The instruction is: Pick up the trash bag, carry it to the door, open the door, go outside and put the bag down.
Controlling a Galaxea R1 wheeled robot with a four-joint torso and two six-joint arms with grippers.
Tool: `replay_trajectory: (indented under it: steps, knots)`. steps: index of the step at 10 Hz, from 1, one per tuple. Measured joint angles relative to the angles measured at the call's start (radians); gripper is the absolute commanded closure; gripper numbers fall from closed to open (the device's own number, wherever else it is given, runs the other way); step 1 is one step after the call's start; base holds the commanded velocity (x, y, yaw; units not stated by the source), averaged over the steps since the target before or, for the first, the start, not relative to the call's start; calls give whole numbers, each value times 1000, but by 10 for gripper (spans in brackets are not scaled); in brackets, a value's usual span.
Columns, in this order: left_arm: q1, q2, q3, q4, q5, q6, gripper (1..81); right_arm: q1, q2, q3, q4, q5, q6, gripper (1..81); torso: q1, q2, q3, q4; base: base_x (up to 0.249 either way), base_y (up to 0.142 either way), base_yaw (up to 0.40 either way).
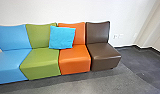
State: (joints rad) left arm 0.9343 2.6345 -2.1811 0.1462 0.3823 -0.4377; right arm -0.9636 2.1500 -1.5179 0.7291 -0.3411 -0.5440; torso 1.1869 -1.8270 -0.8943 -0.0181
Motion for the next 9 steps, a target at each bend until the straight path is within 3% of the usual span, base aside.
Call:
replay_trajectory:
  steps: [5, 9]
  knots:
    - [113, -61, -1, 3, -68, 44, 811, -161, 122, -89, 0, 81, -5, 10, -121, 183, 127, 0, 0, 0, 0]
    - [224, -67, 22, 6, -140, 95, 811, -248, 208, -159, -5, 150, -13, 10, -215, 328, 140, 0, 0, 0, 0]
